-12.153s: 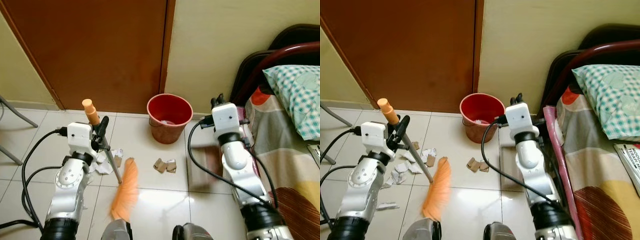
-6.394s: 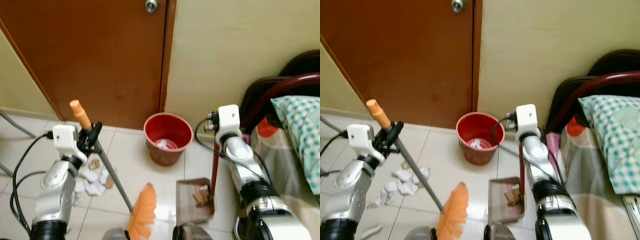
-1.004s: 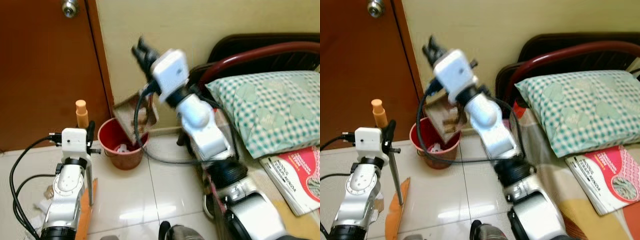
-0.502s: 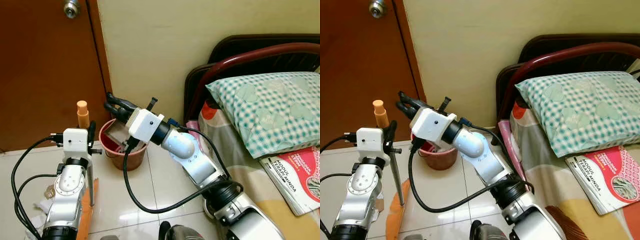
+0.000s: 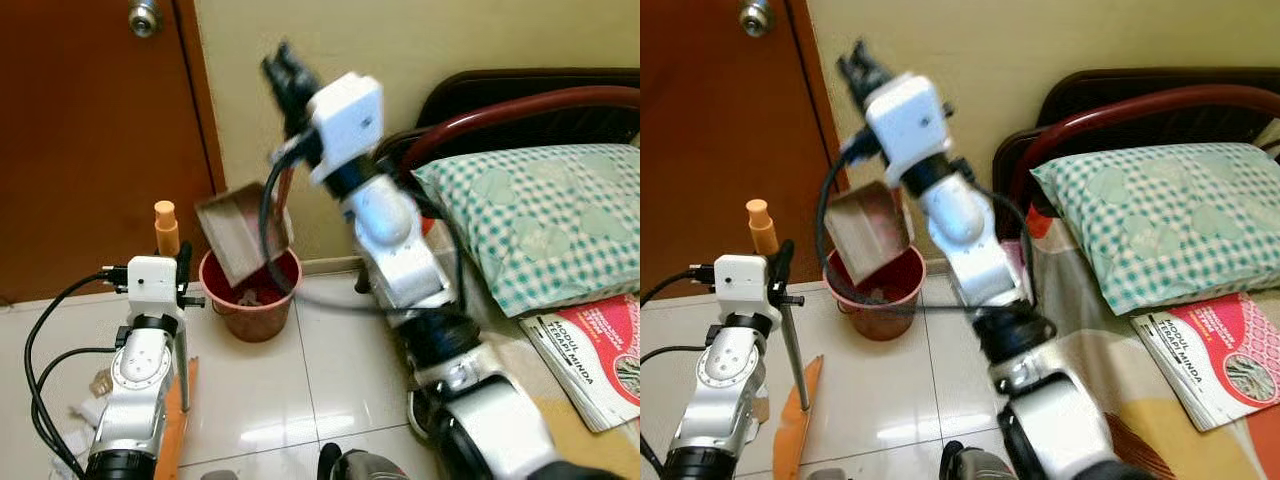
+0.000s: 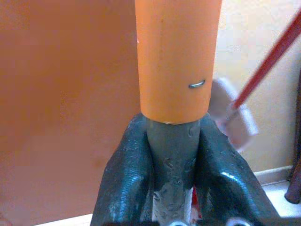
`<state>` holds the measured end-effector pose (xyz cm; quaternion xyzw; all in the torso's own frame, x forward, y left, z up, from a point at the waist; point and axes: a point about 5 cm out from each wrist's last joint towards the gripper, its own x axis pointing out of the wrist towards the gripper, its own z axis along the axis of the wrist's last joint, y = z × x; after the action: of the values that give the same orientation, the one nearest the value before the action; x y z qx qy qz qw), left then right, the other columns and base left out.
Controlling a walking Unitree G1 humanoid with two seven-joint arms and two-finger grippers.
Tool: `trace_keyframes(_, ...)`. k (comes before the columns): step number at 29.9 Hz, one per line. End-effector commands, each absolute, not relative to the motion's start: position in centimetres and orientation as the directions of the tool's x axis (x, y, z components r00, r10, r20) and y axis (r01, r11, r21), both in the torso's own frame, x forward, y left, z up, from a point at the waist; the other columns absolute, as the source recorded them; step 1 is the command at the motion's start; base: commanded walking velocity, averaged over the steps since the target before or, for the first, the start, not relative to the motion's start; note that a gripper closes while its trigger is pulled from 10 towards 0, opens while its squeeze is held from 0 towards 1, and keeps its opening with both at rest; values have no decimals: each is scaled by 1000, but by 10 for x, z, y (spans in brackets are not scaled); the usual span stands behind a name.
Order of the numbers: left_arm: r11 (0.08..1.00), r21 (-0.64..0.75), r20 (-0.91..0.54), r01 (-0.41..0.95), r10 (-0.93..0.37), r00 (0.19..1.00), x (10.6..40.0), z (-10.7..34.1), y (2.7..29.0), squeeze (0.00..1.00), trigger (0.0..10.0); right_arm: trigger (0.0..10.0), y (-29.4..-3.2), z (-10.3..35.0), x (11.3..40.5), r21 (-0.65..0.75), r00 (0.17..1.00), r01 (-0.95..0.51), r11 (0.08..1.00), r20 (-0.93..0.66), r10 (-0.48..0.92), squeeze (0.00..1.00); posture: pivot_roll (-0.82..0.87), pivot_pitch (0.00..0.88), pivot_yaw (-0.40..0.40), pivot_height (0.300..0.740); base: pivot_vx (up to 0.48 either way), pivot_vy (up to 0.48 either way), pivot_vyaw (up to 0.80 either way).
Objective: Sweep floor
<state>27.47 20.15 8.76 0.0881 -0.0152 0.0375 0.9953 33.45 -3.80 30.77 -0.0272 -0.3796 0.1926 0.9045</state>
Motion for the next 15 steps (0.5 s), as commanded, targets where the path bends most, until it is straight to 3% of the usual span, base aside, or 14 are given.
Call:
trace_keyframes(1, 982, 176, 42, -69, 63, 997, 277, 88, 199, 0, 10000, 10000, -61, 337, 332, -121, 617, -252, 960, 744, 255, 0, 2, 42, -52, 740, 0, 0, 0)
trace_keyframes(5, 982, 174, 39, -68, 62, 997, 278, 88, 198, 0, 10000, 10000, -86, 341, 332, -163, 632, -134, 977, 746, 211, 0, -3, 40, -51, 740, 0, 0, 0)
trace_keyframes(15, 983, 171, 37, -63, 57, 998, 278, 87, 198, 0, 10000, 10000, -125, 308, 328, -231, 745, -42, 972, 641, 185, 0, -17, 39, -43, 740, 0, 0, 0)
